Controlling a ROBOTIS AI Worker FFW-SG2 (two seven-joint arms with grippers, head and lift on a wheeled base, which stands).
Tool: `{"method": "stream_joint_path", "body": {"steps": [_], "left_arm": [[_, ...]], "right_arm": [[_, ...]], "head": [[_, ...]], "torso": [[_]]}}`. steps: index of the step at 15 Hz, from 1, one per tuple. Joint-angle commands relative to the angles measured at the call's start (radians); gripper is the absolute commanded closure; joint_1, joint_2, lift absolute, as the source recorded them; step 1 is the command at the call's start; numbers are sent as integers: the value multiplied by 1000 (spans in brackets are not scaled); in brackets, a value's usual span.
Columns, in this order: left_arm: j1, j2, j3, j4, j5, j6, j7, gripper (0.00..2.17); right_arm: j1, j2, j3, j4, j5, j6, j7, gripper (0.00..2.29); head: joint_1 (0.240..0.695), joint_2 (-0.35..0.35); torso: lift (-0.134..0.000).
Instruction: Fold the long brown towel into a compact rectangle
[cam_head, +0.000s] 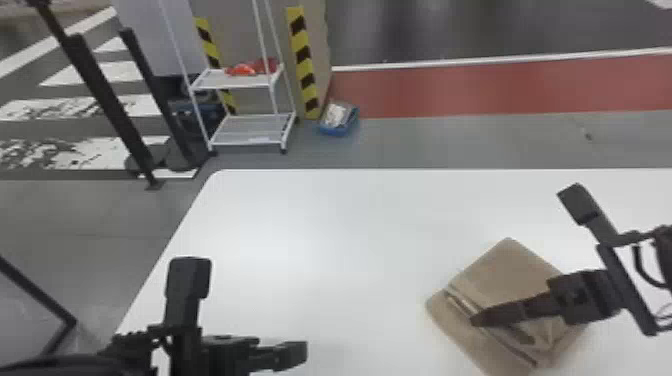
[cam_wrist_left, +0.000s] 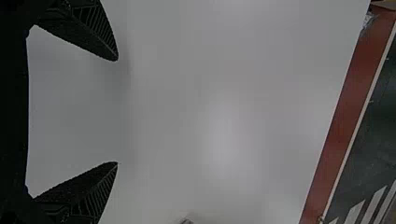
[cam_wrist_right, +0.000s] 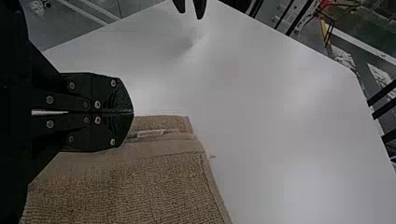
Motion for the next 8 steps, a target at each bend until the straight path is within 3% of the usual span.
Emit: {"method": "stream_joint_path", "body": {"steps": [1, 4, 8], "left_arm": [[-3, 0, -7, 0, -4, 3, 0, 87], [-10, 0, -16, 2, -6, 3, 1, 87], [-10, 2, -24, 3, -7, 3, 4, 87]], "right_arm": [[29, -46, -11, -45, 5, 5, 33, 1301], [51, -90, 0, -49, 52, 5, 96, 1305], [67, -96, 19, -45, 152, 5, 124, 1305]], "head": [[695, 190], [695, 159], [695, 117]], "torso": [[-124], [-124], [-124]]}}
